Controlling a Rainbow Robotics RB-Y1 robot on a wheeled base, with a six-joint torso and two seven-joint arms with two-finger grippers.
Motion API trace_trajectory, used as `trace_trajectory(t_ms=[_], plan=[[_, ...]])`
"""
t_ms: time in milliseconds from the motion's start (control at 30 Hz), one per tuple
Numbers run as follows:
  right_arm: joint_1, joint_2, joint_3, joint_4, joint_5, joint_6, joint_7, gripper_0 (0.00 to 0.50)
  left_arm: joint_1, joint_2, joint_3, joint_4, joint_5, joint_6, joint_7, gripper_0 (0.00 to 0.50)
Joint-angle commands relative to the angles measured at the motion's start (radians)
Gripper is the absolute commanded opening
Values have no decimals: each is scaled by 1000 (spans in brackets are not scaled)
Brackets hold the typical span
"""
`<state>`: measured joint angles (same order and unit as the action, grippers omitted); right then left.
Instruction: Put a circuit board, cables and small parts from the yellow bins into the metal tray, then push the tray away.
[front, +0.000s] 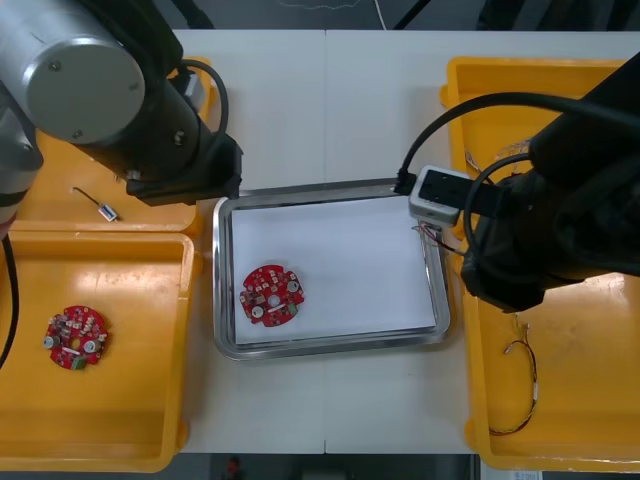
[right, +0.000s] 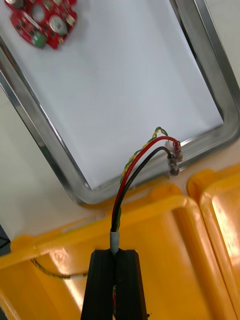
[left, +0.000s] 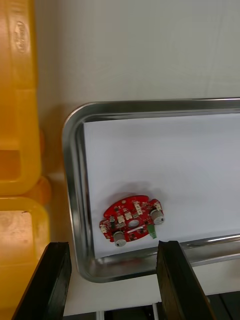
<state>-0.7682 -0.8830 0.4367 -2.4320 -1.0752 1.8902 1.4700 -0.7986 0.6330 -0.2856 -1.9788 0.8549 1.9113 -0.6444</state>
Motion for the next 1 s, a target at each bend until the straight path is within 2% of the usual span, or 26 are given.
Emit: trace_trajectory(t_ms=[33,233,333,600,733,833,1000], plan=[[-94,79,134,18,51,-63,56,0,-45,85,57,69,33,9,-136,500],[-161,136,269,67,124,-128,95,0,-65,128,89,182,33,9,-230,500],[-180,150,332,97,178,-154,187,0,-85,149,94,239,29,9,-284,500],[-184,151,435,205,236,-269,366,0,-145,175,98,382,16,9,-340,500],[-184,151,491,240,287,-321,377,0,-177,175,98,466,9,9,-370,500],[-184,154,548,281,327,-376,383,0,-209,172,98,552,-11,9,-442,500],[-184,154,628,369,331,-447,391,0,-226,172,98,644,-30,9,-534,500]])
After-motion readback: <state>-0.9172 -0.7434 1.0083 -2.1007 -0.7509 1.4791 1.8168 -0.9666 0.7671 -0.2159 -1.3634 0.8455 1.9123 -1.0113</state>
